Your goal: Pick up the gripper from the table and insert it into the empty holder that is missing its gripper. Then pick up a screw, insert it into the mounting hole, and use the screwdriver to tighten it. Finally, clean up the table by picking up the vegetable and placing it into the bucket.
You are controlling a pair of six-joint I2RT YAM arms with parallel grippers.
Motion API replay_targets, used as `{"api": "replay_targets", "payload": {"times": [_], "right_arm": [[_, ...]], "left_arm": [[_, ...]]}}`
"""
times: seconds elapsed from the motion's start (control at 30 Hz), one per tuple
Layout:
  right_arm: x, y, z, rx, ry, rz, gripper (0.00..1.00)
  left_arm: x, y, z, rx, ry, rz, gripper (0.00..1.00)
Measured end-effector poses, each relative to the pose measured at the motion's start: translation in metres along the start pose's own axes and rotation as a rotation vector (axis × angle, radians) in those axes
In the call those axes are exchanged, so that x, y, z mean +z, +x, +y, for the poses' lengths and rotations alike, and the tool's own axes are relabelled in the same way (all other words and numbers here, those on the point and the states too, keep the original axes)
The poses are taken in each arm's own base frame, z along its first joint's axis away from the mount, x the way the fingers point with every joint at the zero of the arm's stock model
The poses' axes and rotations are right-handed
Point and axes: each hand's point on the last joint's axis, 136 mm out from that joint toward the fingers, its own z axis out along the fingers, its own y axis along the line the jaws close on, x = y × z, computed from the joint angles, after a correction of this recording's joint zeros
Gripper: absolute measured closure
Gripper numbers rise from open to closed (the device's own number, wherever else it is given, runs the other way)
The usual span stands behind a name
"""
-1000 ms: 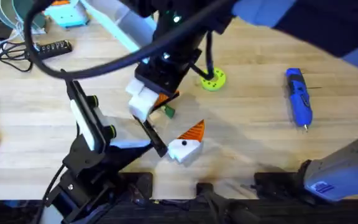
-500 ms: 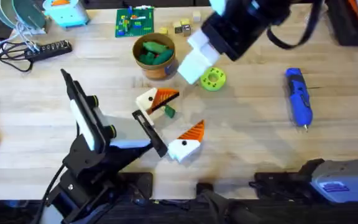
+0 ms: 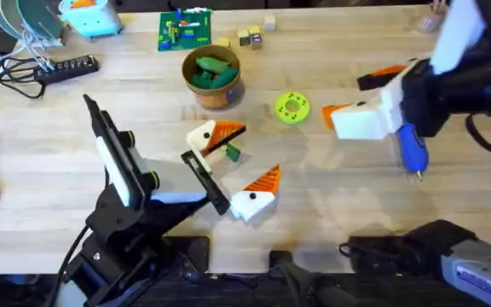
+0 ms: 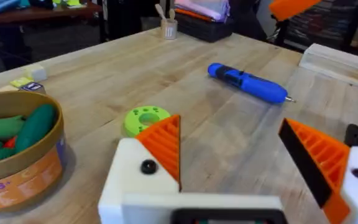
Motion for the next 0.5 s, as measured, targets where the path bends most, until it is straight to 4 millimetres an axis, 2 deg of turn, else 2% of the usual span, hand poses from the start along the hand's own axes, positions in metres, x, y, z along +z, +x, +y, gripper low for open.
{"api": "replay_targets", "payload": {"times": [0.1, 0.17, 0.23, 0.33, 0.5], "right_arm": [[0.005, 0.007, -0.015, 0.050, -0.003, -0.044, 0.010], [0.015, 0.021, -0.024, 0.071, -0.009, -0.016, 0.011], [0.028, 0.035, -0.025, 0.049, -0.044, 0.027, 0.010], [0.041, 0.045, -0.012, -0.063, -0.165, 0.042, 0.010], [0.047, 0.040, 0.016, -0.297, -0.379, -0.035, 0.010]], "left_arm": [[0.000, 0.000, 0.000, 0.002, 0.000, 0.000, 0.009], [0.000, 0.000, 0.000, 0.002, 0.000, 0.000, 0.008], [0.000, 0.000, 0.000, 0.002, 0.000, 0.000, 0.008], [0.000, 0.000, 0.000, 0.002, 0.000, 0.000, 0.008], [0.000, 0.000, 0.000, 0.002, 0.000, 0.000, 0.009]]}}
